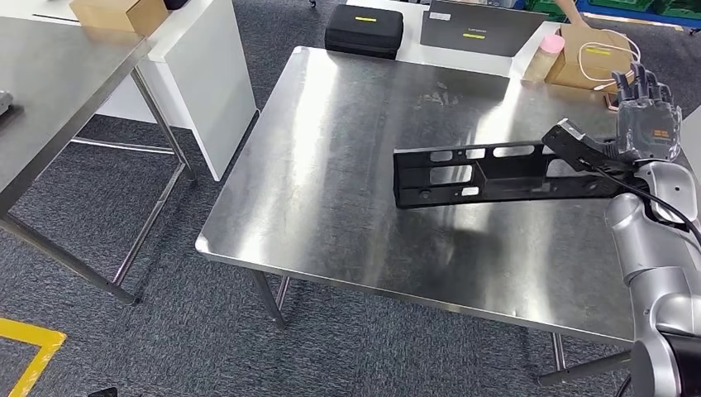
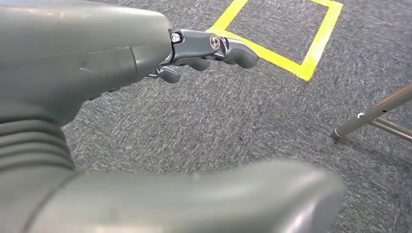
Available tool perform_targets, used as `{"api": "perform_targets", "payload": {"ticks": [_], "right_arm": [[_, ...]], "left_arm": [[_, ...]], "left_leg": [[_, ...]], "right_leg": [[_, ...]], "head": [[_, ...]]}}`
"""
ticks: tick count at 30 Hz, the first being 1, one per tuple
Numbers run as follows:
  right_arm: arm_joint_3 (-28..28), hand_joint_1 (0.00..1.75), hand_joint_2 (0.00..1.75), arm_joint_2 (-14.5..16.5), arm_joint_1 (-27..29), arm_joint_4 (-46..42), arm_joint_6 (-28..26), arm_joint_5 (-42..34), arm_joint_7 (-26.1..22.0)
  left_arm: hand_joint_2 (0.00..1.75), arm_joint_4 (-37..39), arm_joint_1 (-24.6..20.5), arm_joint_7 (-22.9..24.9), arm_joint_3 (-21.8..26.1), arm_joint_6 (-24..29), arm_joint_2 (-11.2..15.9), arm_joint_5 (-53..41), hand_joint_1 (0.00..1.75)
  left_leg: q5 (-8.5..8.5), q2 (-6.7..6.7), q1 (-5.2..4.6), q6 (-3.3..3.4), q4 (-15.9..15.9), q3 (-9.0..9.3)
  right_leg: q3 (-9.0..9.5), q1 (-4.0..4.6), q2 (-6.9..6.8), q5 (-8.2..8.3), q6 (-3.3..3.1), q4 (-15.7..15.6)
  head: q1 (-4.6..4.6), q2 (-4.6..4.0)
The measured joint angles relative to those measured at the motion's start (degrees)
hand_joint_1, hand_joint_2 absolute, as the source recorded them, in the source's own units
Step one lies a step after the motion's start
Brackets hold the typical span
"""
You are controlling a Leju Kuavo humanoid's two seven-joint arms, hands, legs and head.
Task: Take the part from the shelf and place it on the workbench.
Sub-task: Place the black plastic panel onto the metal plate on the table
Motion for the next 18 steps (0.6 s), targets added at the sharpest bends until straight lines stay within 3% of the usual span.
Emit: {"api": "perform_targets", "payload": {"ticks": [9, 15, 18], "right_arm": [[-1.35, 0.0, 0.0, -0.08, -0.9, 1.4, 10.18, -3.4, 3.38], [-2.73, 0.0, 0.0, -1.45, -1.41, 2.26, 19.1, -4.05, 9.44], [-3.34, 0.0, 0.0, -1.98, -1.84, 2.4, 19.08, -4.56, 8.89]], "left_arm": [[0.0, 0.02, 0.09, 0.25, 0.2, -0.35, 0.0, -0.2, 0.0], [0.0, 0.02, 0.23, 0.27, 0.21, -0.96, 0.0, -0.89, 0.0], [0.0, 0.05, 0.25, 0.15, 0.21, -1.04, 0.0, -1.05, 0.0]], "left_leg": [[-0.01, 0.02, 0.05, -0.02, -0.02, 0.01], [0.0, 0.0, 0.04, -0.06, -0.23, 0.01], [0.0, 0.01, 0.01, -0.07, -0.47, 0.01]], "right_leg": [[-0.02, 0.07, 0.01, -0.01, -0.02, 0.0], [-0.08, 0.07, -0.05, -0.02, -0.03, -0.02], [-0.16, 0.03, -0.04, -0.03, -0.04, -0.05]], "head": [[0.0, 0.0], [0.0, 0.0], [0.0, 0.0]]}}
